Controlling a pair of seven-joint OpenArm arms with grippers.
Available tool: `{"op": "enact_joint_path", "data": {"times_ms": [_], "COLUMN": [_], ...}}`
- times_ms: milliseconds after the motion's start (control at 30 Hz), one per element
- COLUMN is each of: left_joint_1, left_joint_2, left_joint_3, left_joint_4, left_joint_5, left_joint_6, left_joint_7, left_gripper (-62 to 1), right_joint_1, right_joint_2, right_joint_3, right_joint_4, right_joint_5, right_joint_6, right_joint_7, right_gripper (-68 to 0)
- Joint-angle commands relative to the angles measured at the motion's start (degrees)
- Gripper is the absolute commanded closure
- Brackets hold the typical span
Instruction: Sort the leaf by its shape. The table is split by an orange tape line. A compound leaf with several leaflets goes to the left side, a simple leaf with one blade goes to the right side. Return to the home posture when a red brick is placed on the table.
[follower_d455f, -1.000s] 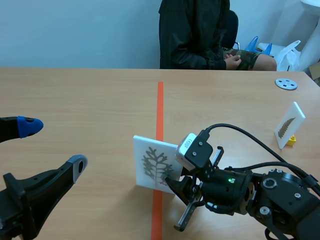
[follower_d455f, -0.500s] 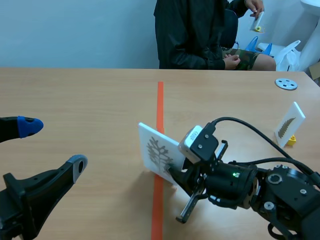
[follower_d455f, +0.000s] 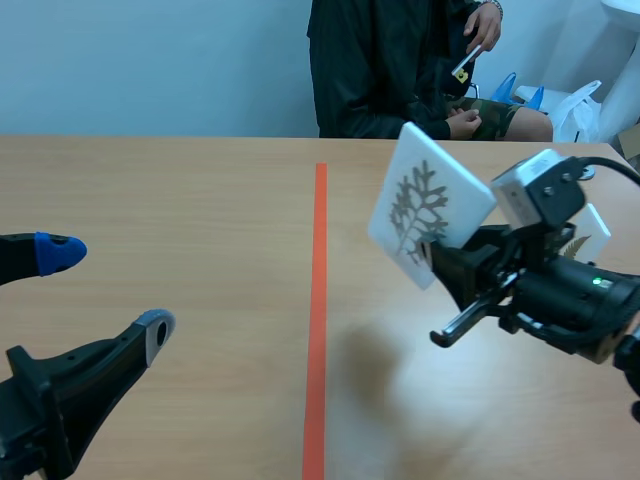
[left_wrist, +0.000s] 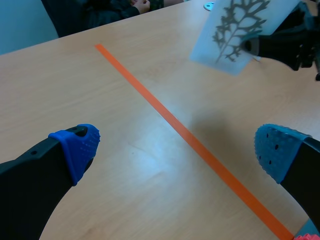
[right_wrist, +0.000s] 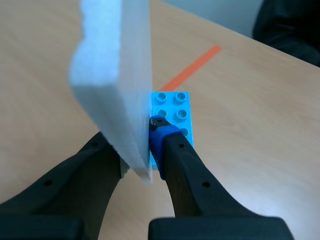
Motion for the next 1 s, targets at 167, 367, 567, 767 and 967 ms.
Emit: {"op": "enact_joint_path", "data": {"times_ms": [167,367,567,767,967], "left_joint_1": [-0.22,-1.51,-1.95,-1.95,-1.95], "left_joint_2": [0.42,0.42,0.42,0.42,0.42], "left_joint_3": [0.15,0.15,0.15,0.15,0.15], "left_joint_4": [0.85,0.83,0.83,0.83,0.83], "left_joint_5": [-0.37,-0.39,-0.37,-0.37,-0.37], "left_joint_6": [-0.13,-0.15,-0.13,-0.13,-0.13], "left_joint_7": [-0.81,-0.76,-0.52,0.17,0.66], "left_gripper": [-62.3,-62.3,-62.3,-62.3,-62.3], "right_joint_1": [-2.78,-2.62,0.42,5.57,9.81], "right_joint_2": [0.63,1.16,1.57,1.57,1.57], "right_joint_3": [9.77,13.9,13.92,13.92,13.9], "right_joint_4": [0.61,-1.31,-7.67,-15.67,-22.1], "right_joint_5": [6.19,6.71,6.71,6.69,6.67], "right_joint_6": [-0.02,-3.28,-4.2,-6.54,-6.75], "right_joint_7": [-3.91,-6.84,-6.82,-6.25,-5.05], "right_gripper": [-1.3,-1.3,-1.3,-1.3,-1.3]}}
